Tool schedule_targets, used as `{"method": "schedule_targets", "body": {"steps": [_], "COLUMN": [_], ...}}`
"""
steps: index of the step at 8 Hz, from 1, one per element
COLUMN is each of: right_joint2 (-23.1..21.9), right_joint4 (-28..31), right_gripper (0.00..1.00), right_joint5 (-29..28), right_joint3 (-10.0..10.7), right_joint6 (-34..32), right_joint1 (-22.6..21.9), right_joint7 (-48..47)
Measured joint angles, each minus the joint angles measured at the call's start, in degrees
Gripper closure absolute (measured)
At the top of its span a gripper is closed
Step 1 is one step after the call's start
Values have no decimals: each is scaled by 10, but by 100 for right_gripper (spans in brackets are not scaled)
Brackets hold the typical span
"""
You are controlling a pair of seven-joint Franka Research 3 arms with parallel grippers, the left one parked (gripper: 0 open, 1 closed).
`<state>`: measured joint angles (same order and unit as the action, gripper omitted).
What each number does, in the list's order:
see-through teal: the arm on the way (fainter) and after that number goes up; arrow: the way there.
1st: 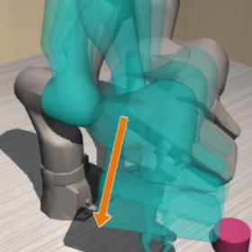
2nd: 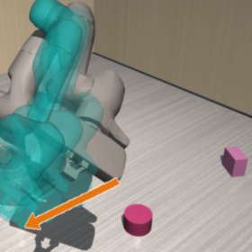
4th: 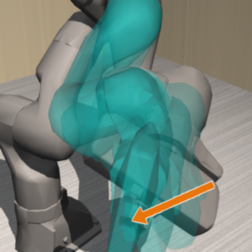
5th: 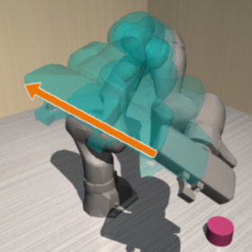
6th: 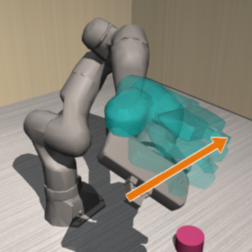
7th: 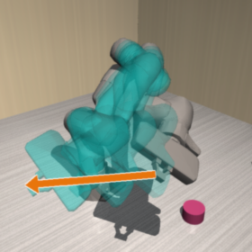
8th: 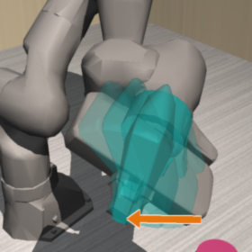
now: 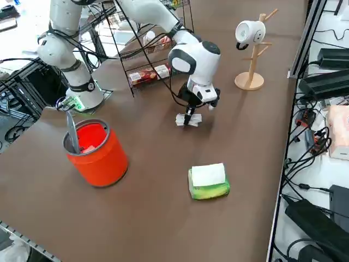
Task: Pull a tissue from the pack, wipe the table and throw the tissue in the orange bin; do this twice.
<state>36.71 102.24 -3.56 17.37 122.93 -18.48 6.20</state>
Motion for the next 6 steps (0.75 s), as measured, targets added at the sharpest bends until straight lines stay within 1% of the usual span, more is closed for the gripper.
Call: {"method": "schedule_targets", "body": {"steps": [1,3,6], "right_joint2": [0,0,0], "right_joint4": [0,0,0], "right_gripper": [99,99,99], "right_joint5": [0,-1,-2], "right_joint3": [0,-3,-6], "right_joint6": [4,2,-2], "right_joint1": [4,-3,-44], "right_joint7": [6,-3,-80]}}
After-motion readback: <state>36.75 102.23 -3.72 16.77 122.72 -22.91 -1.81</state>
